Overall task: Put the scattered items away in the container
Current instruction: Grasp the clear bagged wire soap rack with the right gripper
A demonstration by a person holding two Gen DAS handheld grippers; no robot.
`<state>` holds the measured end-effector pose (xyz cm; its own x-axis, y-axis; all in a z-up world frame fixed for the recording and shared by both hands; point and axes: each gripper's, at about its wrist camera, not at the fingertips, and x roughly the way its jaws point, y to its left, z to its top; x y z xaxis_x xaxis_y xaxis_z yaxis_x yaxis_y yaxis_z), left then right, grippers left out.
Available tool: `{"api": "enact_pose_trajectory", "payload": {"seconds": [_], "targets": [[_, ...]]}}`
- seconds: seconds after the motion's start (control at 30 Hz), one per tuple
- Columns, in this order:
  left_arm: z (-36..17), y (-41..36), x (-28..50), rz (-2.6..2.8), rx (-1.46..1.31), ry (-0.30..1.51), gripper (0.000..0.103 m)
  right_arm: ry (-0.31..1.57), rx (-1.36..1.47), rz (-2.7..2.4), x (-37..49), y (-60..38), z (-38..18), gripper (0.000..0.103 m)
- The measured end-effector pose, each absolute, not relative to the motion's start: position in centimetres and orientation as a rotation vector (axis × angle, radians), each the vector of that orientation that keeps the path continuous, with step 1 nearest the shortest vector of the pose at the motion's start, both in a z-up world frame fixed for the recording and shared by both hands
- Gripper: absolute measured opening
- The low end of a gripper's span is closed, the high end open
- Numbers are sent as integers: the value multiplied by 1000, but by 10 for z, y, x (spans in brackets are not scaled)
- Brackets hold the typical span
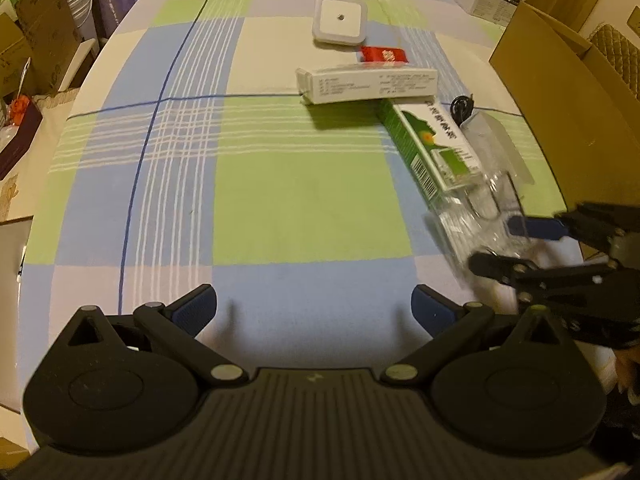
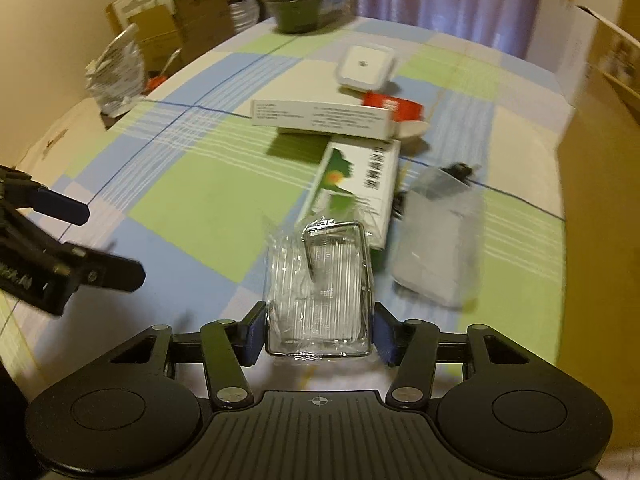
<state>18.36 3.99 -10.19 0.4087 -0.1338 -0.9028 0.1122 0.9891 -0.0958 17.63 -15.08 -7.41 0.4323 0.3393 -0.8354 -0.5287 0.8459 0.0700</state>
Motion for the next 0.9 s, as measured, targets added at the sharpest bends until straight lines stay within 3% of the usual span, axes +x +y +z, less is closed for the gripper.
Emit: {"api": "enact_pose_trajectory", "payload": {"seconds": [0.53, 0.57, 0.6, 0.63, 0.77, 0.83, 0.9], "targets": [[-117, -50, 253, -247, -75, 1103, 101, 1031, -181, 420, 152, -204, -74, 58], [-119, -54, 257, -244, -73, 1100, 101, 1024, -185, 417, 151, -204, -74, 74], [-122, -58, 261, -240, -67, 1097, 100, 1016, -195, 408, 150, -204, -75, 83], [-124, -62, 264, -237, -59, 1098, 98, 1010, -200, 407, 149, -204, -75, 83], [-132, -72, 271, -238, -15, 1103, 86, 1015, -174, 405, 149, -207, -77, 83], [-136, -73, 273, -259, -16, 1107, 66, 1018, -169, 406, 148, -209, -78, 83], [-136, -73, 272, -264, -2, 1111, 59, 1022, -165, 410, 147, -210, -79, 83]]}}
